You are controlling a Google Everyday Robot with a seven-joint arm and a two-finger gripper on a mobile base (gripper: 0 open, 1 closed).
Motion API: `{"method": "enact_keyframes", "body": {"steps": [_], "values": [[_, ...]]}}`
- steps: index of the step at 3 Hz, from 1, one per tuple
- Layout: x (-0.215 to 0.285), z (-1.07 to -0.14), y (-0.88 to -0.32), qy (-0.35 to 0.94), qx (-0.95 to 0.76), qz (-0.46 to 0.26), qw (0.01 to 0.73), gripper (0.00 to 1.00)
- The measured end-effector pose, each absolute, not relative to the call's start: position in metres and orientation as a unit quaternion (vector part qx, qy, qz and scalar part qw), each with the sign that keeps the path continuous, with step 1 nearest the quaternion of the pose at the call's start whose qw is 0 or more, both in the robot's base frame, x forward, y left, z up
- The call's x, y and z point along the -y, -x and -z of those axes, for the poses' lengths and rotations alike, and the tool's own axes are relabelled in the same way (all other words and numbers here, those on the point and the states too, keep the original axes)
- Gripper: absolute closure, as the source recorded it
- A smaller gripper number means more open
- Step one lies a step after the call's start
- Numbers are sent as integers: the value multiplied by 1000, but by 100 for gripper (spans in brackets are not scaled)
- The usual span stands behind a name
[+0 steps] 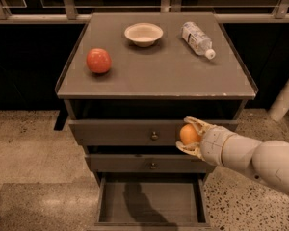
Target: Pick orange from bottom drawer and place on counter
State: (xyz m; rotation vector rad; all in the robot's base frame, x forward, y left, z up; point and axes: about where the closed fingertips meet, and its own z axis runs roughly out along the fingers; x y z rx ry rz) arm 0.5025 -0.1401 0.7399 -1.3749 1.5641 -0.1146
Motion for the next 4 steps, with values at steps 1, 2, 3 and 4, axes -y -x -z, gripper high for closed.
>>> {"method": "enact_keyframes", "body": {"steps": [1,2,3,4], "values": [[140,-740,-502,569,-648,47,504,100],[134,-739,-504,568,-664,29,485,100],[126,-754,-506,559,-692,10,457,100],[123,-797,-507,558,-700,30,444,100]]}}
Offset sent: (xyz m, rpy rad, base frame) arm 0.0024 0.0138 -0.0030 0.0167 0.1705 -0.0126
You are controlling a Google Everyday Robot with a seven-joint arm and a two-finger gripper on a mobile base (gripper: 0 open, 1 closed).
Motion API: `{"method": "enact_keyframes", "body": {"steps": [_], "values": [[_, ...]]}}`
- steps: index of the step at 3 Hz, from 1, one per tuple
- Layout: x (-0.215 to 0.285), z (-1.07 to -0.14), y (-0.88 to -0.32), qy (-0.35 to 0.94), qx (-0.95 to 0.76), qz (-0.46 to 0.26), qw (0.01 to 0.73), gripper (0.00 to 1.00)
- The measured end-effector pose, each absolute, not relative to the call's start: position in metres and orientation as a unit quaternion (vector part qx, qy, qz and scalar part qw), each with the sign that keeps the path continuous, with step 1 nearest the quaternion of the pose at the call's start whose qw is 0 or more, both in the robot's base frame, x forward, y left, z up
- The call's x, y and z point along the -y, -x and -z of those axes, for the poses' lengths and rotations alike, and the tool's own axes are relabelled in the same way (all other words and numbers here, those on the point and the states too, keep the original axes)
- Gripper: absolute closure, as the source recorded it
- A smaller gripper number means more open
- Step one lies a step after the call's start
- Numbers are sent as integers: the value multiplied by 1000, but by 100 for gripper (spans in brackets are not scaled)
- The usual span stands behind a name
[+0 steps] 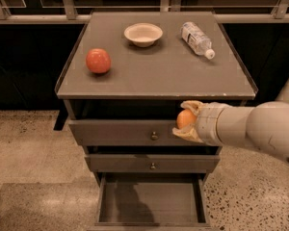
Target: Pick orange from bottom drawer and place on counter
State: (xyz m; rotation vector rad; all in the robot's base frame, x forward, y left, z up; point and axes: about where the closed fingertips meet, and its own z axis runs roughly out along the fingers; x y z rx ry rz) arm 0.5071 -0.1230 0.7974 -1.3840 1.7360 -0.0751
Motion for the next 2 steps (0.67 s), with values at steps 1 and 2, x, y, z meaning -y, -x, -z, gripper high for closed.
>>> {"method": "enact_keyframes", "body": {"steps": [1,2], "values": [[119,-842,-507,565,-696,63,438,100],[118,-879,-516,562,-681,79,463,100]]}}
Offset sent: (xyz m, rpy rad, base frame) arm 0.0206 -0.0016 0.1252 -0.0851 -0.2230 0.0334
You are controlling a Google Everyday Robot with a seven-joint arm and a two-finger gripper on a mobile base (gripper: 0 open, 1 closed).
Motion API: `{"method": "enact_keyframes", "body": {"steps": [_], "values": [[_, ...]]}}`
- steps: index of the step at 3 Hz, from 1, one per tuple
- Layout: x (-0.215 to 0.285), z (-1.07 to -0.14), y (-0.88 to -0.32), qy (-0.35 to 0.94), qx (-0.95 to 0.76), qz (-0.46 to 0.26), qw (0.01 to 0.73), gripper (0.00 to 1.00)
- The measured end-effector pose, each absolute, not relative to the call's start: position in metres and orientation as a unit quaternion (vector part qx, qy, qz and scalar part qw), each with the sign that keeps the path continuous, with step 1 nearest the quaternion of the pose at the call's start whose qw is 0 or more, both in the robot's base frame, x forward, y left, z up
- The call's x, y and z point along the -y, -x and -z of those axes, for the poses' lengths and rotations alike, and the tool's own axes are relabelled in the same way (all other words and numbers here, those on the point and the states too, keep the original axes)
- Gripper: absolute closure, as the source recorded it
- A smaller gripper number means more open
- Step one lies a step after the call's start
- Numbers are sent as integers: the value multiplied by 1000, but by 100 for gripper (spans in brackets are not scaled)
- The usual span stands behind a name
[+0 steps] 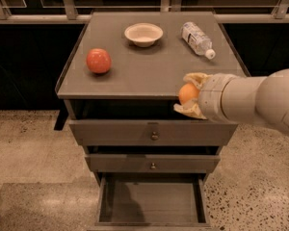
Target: Pick orange from bottom drawer and place on counter
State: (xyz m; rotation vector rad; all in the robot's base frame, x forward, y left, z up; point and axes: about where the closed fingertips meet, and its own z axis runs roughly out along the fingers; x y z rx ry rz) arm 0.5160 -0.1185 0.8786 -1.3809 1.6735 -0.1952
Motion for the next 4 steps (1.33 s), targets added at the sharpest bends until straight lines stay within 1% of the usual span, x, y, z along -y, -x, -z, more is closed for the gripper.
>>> {"method": "enact_keyframes", "body": {"steps": [1,3,4], "values": [[121,-906,-542,566,-643,92,508,100],[126,-881,-624,562,-576,15,594,100],[134,-856,-651,547,-567,-15,615,100]]}}
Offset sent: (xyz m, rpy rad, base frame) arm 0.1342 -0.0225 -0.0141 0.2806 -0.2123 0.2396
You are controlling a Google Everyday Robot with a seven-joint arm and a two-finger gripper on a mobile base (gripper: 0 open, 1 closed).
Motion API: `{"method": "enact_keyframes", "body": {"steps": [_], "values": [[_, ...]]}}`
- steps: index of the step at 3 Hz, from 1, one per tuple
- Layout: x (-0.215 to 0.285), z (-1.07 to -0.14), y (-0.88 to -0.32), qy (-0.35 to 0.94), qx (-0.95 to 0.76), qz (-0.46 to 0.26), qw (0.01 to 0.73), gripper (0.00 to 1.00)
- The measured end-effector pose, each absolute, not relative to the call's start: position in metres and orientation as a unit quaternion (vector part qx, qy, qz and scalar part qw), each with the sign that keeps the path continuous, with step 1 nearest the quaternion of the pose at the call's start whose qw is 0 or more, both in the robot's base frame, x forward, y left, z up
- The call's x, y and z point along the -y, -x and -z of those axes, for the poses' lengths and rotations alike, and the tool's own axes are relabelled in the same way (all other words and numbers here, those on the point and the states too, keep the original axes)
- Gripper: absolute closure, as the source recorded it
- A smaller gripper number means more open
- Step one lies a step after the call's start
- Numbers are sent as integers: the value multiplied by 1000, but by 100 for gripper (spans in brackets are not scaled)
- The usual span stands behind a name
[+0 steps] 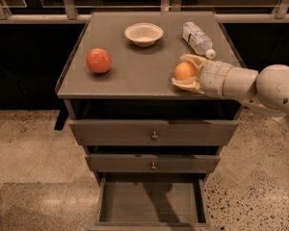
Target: Pick orange from bottom drawer and place on counter
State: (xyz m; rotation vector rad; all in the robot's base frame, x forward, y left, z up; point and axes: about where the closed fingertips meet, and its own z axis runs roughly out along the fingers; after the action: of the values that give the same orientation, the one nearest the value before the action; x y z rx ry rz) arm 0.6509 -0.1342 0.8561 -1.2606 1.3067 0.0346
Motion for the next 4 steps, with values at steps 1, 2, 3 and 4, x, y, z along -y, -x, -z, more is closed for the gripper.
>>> {"method": "enact_keyframes", "body": {"steps": [1,2,3,4], "values": [[137,-849,-655,543,-570,-19,617,81],[137,-849,-655,543,-570,-19,617,58],[137,-849,-655,543,-570,-19,617,35],[137,-849,-655,543,-569,-19,617,12]]}}
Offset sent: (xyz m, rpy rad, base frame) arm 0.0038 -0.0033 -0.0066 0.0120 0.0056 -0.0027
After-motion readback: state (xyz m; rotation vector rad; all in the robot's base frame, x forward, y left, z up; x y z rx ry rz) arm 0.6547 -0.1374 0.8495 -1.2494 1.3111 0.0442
